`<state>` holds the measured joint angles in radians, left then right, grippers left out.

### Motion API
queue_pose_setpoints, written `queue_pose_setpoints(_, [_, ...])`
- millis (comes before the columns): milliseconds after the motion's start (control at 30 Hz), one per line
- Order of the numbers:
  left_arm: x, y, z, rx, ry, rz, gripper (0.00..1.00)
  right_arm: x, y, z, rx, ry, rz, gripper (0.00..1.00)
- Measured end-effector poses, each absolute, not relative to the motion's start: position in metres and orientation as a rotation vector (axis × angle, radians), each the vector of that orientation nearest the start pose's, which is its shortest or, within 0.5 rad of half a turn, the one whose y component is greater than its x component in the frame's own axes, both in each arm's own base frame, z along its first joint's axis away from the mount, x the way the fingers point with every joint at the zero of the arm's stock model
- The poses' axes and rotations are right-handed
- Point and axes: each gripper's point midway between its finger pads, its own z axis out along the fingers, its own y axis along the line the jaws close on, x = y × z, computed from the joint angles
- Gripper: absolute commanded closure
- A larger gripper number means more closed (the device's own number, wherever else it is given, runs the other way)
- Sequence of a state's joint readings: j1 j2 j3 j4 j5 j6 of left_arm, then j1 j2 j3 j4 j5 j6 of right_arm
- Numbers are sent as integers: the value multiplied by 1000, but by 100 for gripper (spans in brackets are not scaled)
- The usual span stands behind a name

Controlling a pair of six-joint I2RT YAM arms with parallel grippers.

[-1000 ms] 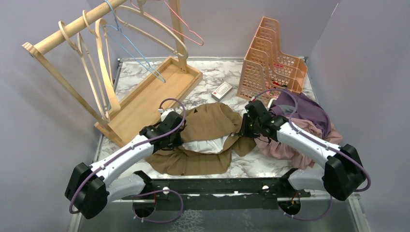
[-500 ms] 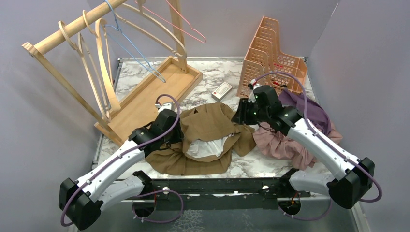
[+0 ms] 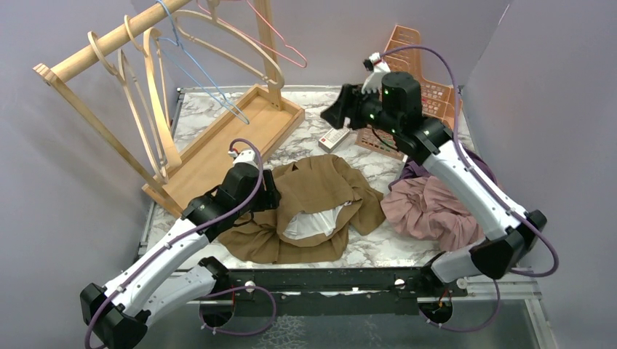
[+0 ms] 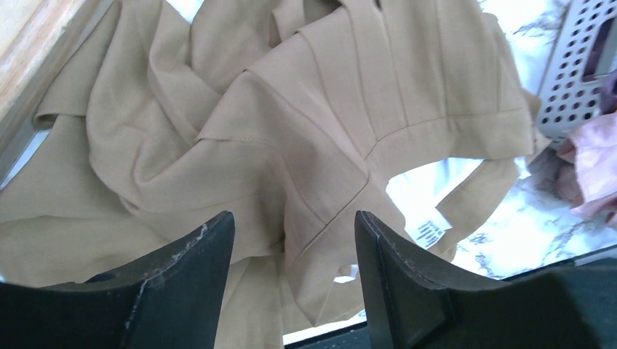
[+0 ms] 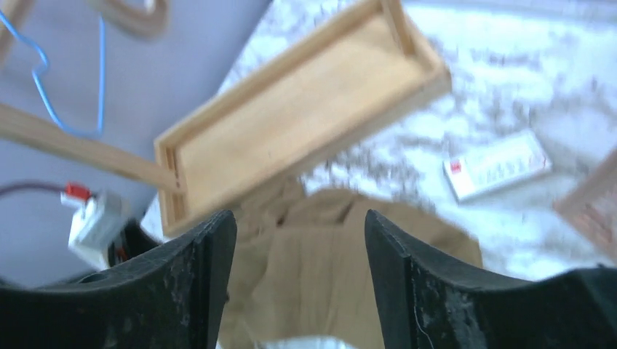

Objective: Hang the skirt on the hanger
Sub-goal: Adjust the skirt at the center of the board, then pick up the hanger from the clothesline.

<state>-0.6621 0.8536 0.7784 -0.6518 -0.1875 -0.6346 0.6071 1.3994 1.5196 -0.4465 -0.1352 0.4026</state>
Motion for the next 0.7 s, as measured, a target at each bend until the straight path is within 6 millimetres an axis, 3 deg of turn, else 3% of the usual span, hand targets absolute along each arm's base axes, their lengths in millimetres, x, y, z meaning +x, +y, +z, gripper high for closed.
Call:
queue_pose_setpoints(200, [219, -166, 179, -46, 2249, -541, 27, 401, 310, 392, -246, 1769, 774, 23])
queue_pose_setpoints(300, [223, -173, 183, -35, 2229, -571, 27, 435, 324, 402, -241, 1700, 736, 22])
queue_pose_setpoints(433, [229, -178, 179, -6, 2229, -562, 27, 476, 345, 400, -294, 1635, 670, 24])
queue_pose_setpoints(567, [233, -178, 176, 46, 2233, -529, 27, 516, 363, 389, -369, 1584, 589, 38])
queue_pose_setpoints(700, [238, -179, 185, 84, 2198, -517, 28, 536, 375, 369, -459, 1558, 534, 60])
